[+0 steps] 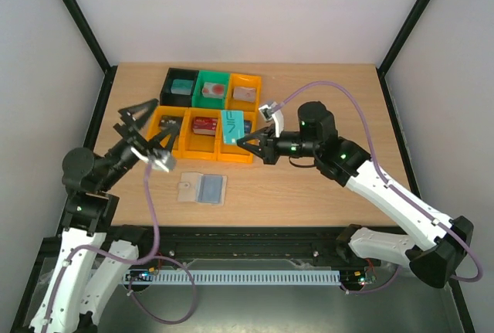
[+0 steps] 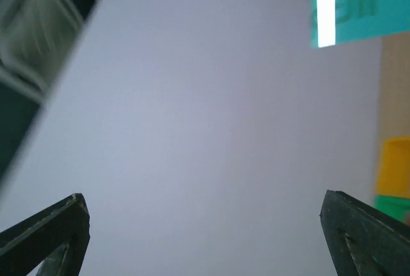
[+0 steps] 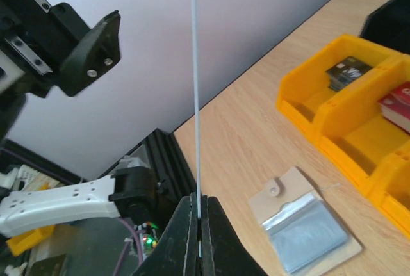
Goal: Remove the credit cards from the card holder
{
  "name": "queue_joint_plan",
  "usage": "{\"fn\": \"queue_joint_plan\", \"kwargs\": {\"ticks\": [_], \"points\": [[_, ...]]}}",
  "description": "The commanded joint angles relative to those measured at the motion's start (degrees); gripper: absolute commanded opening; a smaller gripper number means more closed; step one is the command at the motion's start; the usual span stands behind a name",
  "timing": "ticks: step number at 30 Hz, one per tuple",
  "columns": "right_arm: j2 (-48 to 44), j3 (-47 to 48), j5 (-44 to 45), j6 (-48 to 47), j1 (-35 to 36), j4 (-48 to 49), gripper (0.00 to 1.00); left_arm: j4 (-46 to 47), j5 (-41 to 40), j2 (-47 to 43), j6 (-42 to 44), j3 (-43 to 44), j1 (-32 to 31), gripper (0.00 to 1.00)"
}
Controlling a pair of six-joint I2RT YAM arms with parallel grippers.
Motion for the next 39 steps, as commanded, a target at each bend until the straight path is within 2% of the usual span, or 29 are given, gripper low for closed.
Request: {"fn": "queue_joint_plan", "kwargs": {"ticks": [1, 4, 6, 11, 14, 17, 25, 28, 31, 34, 35, 36, 38, 39], "points": [[1.50, 0.79, -4.62, 0.81, 2.36, 4.13, 0.02, 16.06, 19.41, -1.96, 42.57, -7.39, -0.62, 0.99], [3.05, 1.93, -4.67, 0.23, 3.95, 3.70, 0.02, 15.79, 28.06, 0.18, 61.54, -9.36, -0.85, 0.99], [4.10, 2.60, -4.72, -0.35, 4.71, 2.99, 0.02, 15.82, 31.50, 2.36, 70.50, -9.83, -1.23, 0.99], [7.12, 4.58, -5.54, -0.66, 5.63, 3.36, 0.02, 13.87, 32.46, 6.24, 80.24, -10.39, -3.12, 0.98], [9.43, 6.22, -6.17, -1.00, 5.73, 3.37, 0.02, 14.68, 29.32, 7.11, 79.87, -11.70, -4.56, 0.90], [11.59, 8.09, -6.90, -1.91, 5.81, 2.35, 0.02, 19.58, 26.33, 8.45, 76.90, -13.55, -5.05, 0.81], [13.23, 9.46, -9.37, -4.29, 5.89, -0.15, 0.02, 22.41, 21.16, 9.98, 72.67, -13.91, -6.51, 0.47], [13.38, 9.45, -9.49, -5.00, 5.90, -1.02, 0.02, 23.10, 18.93, 10.51, 72.22, -14.22, -6.67, 0.29], [13.48, 9.53, -9.51, -4.84, 5.90, -1.02, 0.02, 22.96, 18.86, 10.31, 72.56, -14.60, -6.96, 0.04], [13.07, 9.64, -8.43, -4.95, 5.90, -0.95, 0.02, 22.24, 17.16, 9.62, 72.68, -15.14, -7.43, 0.02], [12.56, 9.63, -6.85, -4.88, 5.84, -0.98, 0.08, 22.14, 16.13, 9.14, 72.03, -15.32, -7.56, 0.02], [11.97, 9.51, -4.30, -4.89, 5.82, -1.19, 0.18, 21.67, 14.69, 8.65, 71.14, -15.56, -7.70, 0.02], [10.67, 9.39, 2.27, -4.96, 5.35, -2.49, 0.48, 18.70, 10.36, 7.21, 68.96, -15.29, -7.99, 0.02], [9.84, 9.06, 5.84, -4.83, 4.85, -3.08, 0.59, 15.54, 7.04, 6.59, 68.11, -14.88, -8.19, 0.02]]}}
